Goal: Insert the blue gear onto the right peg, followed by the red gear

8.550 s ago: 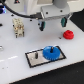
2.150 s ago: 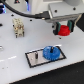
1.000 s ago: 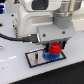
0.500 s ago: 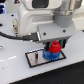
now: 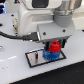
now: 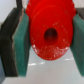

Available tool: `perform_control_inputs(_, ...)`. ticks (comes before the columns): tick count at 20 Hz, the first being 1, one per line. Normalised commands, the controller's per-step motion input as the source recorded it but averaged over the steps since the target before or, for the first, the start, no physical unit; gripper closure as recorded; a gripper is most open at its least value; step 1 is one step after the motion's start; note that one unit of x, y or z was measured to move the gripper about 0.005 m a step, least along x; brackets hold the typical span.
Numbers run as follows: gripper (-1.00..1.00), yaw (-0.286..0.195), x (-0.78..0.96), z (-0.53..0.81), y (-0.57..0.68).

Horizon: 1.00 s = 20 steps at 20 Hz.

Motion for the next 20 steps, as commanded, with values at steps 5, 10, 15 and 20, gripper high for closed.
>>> perform_control_inputs(5, 1.0, 0.0, 0.09, -0.03, -0.02)
perform_control_inputs(10, 1.0, 0.0, 0.0, 0.23, 0.1)
perform_control_inputs(15, 1.0, 0.0, 0.01, 0.22, 0.0)
perform_control_inputs(20, 1.0, 0.0, 0.13, 0.01, -0.07)
